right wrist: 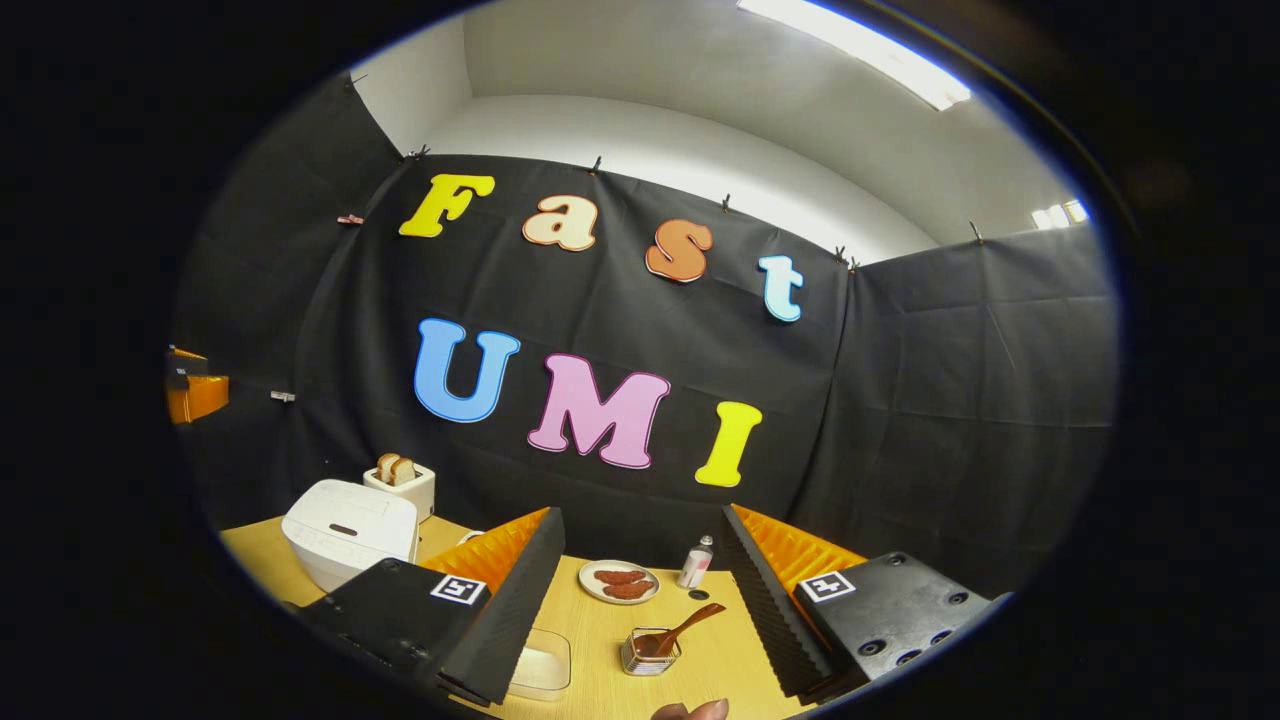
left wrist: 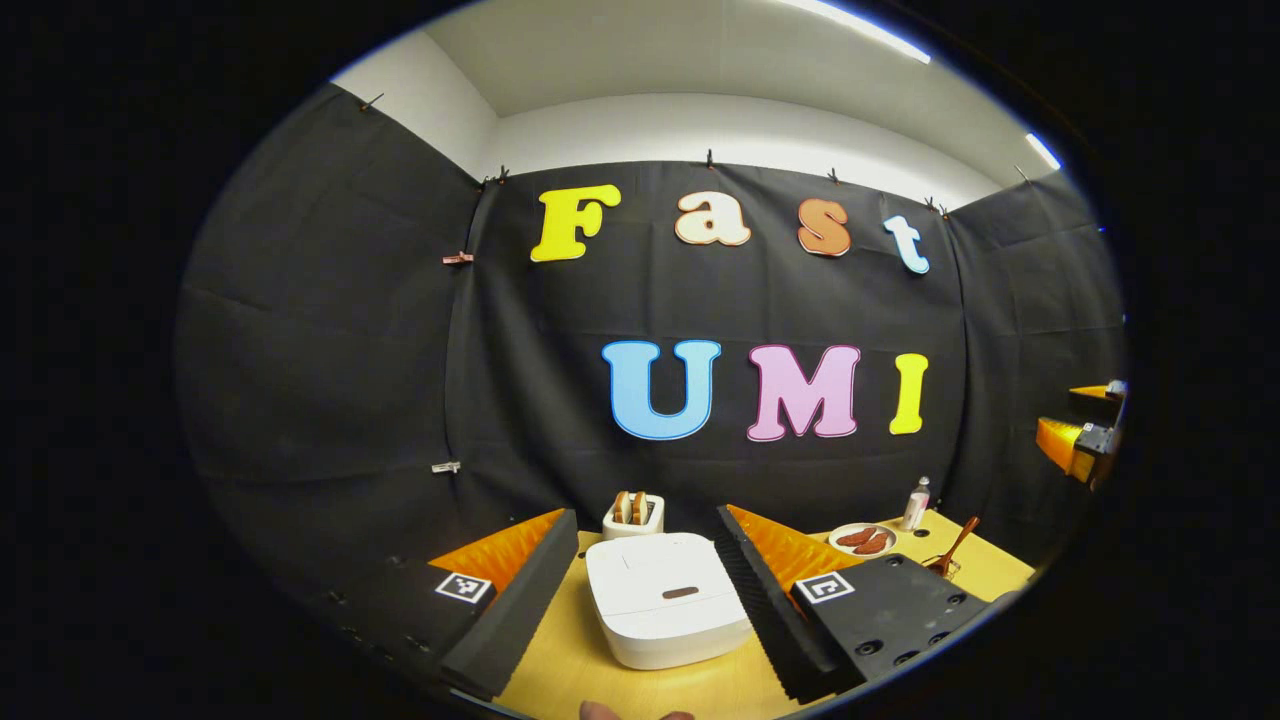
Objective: Close the left gripper, press the button to open the rice cooker; take a wooden spoon from the chopstick holder with the right hand, scoop a spoonful of rice and pour it into the rice cooker, then put the wooden spoon back into the chopstick holder.
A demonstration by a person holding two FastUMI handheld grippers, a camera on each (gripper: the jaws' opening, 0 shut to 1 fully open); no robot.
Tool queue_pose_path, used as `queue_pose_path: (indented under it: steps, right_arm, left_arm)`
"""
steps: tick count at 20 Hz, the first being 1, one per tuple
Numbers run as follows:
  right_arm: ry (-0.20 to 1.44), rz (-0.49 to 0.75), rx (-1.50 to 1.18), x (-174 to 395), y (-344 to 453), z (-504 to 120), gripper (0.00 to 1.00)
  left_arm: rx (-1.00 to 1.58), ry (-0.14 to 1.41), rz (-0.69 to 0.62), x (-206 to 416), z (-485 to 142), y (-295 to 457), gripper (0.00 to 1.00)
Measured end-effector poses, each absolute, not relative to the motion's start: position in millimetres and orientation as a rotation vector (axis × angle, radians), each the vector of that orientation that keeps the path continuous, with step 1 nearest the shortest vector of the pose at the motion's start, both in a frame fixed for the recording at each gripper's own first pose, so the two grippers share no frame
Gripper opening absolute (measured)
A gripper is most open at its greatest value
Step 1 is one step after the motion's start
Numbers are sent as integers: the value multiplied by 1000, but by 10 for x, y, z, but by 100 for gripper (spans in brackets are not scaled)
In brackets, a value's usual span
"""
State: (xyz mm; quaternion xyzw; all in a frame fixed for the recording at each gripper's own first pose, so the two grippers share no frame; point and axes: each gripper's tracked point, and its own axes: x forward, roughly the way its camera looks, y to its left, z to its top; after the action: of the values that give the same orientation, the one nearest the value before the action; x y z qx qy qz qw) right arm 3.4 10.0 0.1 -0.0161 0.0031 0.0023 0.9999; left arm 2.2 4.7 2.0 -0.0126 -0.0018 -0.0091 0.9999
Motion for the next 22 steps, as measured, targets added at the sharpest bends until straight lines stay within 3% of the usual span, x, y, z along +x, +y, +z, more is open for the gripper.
queue_pose_path:
  steps: [1,6,8,9,16,22]
  right_arm:
    - [7,2,-33,36,98,-4,97]
    - [9,-4,-37,72,107,-25,97]
    - [8,0,-45,90,120,-39,97]
    - [9,1,-49,104,125,-46,97]
    - [27,-15,-51,158,47,-122,97]
    - [52,-41,-67,200,-104,-228,97]
  left_arm:
    - [-26,-12,-17,27,43,56,92]
    - [-13,-34,-113,25,137,-92,46]
    - [-14,-42,-178,70,129,-164,17]
    - [-17,-48,-198,107,152,-173,8]
    - [14,181,-413,590,-424,-343,5]
    - [34,378,-511,1187,-982,-389,6]
